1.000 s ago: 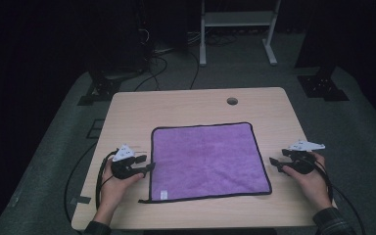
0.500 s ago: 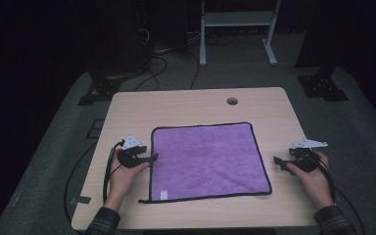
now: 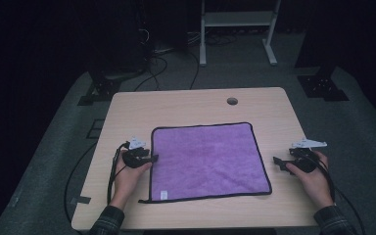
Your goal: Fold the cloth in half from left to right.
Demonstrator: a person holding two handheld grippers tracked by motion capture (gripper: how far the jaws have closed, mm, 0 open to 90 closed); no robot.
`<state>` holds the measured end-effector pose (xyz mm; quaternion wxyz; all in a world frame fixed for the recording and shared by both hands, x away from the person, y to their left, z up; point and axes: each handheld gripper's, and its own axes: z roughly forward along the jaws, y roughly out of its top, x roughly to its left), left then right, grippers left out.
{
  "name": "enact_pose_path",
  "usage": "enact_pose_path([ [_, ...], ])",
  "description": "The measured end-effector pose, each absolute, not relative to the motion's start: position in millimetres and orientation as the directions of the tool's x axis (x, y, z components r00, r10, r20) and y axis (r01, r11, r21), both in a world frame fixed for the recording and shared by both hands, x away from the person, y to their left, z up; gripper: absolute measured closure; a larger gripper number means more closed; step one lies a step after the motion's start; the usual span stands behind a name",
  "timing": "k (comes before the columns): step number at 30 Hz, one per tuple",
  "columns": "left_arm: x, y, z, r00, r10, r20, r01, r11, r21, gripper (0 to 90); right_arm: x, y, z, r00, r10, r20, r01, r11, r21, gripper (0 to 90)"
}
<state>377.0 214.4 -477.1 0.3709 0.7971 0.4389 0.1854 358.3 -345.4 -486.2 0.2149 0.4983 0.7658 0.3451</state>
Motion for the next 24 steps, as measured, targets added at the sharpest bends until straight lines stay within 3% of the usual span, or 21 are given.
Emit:
enact_pose_path([
  [6,371.0,211.5,-478.6,0.526,0.849,-0.042,0.562,-0.311,0.767,65.4,358.3,-345.3,-486.2,-0.411,0.911,0.016,0.615,0.265,0.743,19.6],
  [12,372.0,213.4,-479.8,0.505,0.855,-0.117,0.594,-0.245,0.766,83.7,358.3,-345.3,-486.2,-0.415,0.910,0.014,0.614,0.268,0.743,19.6],
  [24,373.8,222.7,-471.3,0.501,0.849,-0.169,0.613,-0.210,0.762,86.9,357.9,-345.0,-486.3,-0.419,0.908,0.015,0.612,0.271,0.743,19.2],
])
